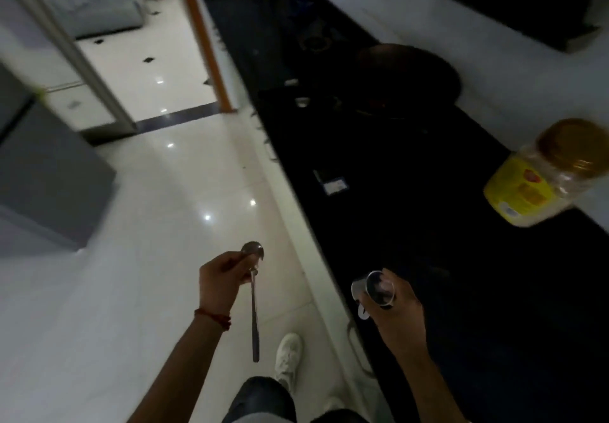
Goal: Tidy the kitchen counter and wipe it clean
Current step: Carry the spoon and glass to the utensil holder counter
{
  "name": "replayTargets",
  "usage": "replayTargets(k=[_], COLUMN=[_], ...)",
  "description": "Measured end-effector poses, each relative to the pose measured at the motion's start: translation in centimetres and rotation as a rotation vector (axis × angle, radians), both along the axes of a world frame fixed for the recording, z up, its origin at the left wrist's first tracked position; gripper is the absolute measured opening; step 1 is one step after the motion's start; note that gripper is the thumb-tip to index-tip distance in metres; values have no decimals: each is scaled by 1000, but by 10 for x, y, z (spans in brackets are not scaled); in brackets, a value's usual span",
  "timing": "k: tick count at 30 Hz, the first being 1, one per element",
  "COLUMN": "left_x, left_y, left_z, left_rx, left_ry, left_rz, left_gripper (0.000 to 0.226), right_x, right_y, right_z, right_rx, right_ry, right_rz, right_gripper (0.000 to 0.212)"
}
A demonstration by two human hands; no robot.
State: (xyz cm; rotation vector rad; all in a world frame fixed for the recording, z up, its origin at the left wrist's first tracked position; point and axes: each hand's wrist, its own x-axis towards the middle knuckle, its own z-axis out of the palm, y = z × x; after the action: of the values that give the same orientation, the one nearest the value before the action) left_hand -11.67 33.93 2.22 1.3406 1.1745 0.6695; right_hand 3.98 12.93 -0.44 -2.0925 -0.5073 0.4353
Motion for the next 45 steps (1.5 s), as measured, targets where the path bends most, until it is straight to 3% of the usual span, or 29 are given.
replayTargets(k=[4,11,19,22,32,45], left_x=[-77,-188,-269,-267,-181,-128], left_y=[18,70,175,223,420,640], left_z=[-2,-20,-36,-38,-38,-23], left_rx=[-27,-85,-148,-166,-138,-156], left_ry=[6,-6,8,6,-14,-49], left_rz=[209,537,745,719,531,642], left_gripper=[19,16,17,8,19,16], right_x=[-35,-89,-131,-135,-81,-6], right_y=[60,174,319,361,497,773], right_z=[-5,-12,-24,-25,-45,-32], right_rx=[-46,-87,-143,-137,-204,-111], right_ry=[39,-42,-73,-61,-58,-103], right_rz=[197,496,595,578,455,580], right_gripper=[58,59,61,62,62,64])
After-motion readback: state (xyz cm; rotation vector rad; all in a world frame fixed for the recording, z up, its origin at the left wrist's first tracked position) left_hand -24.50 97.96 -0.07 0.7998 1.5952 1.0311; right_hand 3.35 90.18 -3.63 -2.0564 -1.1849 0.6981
